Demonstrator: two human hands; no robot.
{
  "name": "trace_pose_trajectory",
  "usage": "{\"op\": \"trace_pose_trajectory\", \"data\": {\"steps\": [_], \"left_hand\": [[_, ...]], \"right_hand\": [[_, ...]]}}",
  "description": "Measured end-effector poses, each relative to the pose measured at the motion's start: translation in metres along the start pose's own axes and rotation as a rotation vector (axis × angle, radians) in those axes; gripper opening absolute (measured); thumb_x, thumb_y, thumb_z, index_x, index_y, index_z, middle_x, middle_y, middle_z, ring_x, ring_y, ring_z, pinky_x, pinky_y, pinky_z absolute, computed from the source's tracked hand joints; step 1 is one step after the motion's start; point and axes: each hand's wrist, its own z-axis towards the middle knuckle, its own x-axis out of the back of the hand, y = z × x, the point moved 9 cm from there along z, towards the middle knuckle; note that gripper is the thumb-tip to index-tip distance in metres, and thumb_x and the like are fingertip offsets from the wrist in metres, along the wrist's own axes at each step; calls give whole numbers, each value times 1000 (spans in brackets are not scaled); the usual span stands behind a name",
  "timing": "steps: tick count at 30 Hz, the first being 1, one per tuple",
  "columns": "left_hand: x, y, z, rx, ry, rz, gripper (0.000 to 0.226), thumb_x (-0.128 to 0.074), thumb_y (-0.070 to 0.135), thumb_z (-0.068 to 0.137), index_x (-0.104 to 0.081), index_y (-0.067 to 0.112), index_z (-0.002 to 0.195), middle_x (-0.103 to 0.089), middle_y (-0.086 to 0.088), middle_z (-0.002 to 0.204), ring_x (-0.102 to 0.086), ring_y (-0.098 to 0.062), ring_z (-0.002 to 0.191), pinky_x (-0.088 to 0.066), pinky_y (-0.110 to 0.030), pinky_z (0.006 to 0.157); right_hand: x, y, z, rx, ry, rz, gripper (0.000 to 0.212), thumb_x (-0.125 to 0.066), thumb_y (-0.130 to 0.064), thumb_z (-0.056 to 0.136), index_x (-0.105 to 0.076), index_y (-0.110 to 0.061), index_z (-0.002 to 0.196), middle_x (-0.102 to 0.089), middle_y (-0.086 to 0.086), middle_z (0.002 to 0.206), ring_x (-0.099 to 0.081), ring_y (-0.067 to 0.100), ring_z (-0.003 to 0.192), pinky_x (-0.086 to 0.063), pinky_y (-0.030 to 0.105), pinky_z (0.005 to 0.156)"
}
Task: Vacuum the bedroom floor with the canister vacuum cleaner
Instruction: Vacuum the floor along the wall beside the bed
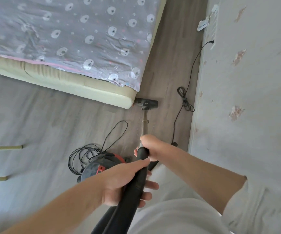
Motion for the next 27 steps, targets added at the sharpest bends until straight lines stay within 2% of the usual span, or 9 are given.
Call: {"op": "trace_pose_trajectory", "data": {"steps": [2,4,7,10,14,17,21,23,27], "left_hand": [[-6,6,8,-28,17,-17,47,-67,53,93,-59,10,111,-73,-9,81,-63,-24,54,-52,-31,52],[-13,24,24,-78,42,-65,40,-67,50,94,-60,11,102,-64,-5,69,-58,-22,50,-51,-29,50],[-22,69,65,-135,50,-127,34,-67,47,95,-58,14,91,-60,-3,64,-54,-19,45,-49,-25,47],[-26,124,112,-166,8,-144,34,-64,48,96,-57,15,88,-60,-2,62,-53,-17,43,-49,-24,46],[-15,189,153,-188,-28,-92,34,-62,49,97,-58,15,94,-60,-1,63,-54,-17,44,-49,-25,46],[-9,238,179,-202,-32,-27,36,-63,50,96,-58,14,98,-61,0,64,-55,-17,45,-50,-26,47],[-22,283,207,-205,-25,39,37,-61,51,97,-57,15,96,-60,0,63,-55,-17,44,-50,-25,47],[-39,292,221,-198,-24,66,36,-60,50,97,-57,15,92,-60,0,62,-55,-17,44,-50,-25,47],[-65,259,227,-142,-54,110,35,-61,50,97,-54,17,88,-59,-1,61,-55,-17,44,-50,-25,48]], "right_hand": [[7,-8,0,10,-6,-14,14,-44,-17,95,-45,-4,89,-58,16,74,-59,23,36,-55,32,53],[14,-30,6,34,1,-18,14,-44,-14,96,-43,-4,87,-56,16,74,-57,23,41,-54,33,53],[30,-87,35,72,61,-48,15,-47,-15,97,-46,-1,92,-53,16,78,-54,23,56,-54,33,63],[46,-146,70,94,101,-14,23,-54,-20,96,-48,0,86,-54,14,77,-53,22,60,-54,31,74],[52,-215,103,183,86,1,18,-47,-21,97,-47,-4,94,-55,14,82,-55,23,57,-56,33,71],[62,-263,127,221,77,45,12,-48,-19,95,-48,-7,91,-55,12,86,-56,24,56,-56,30,60],[90,-305,149,220,87,66,20,-49,-28,97,-46,-8,96,-55,13,87,-59,23,51,-57,30,61],[113,-314,155,209,87,85,22,-51,-29,98,-45,-8,96,-54,13,93,-58,22,47,-55,29,53],[142,-277,142,180,72,187,21,-52,-27,99,-44,-9,92,-47,13,95,-53,25,67,-56,28,52]]}}
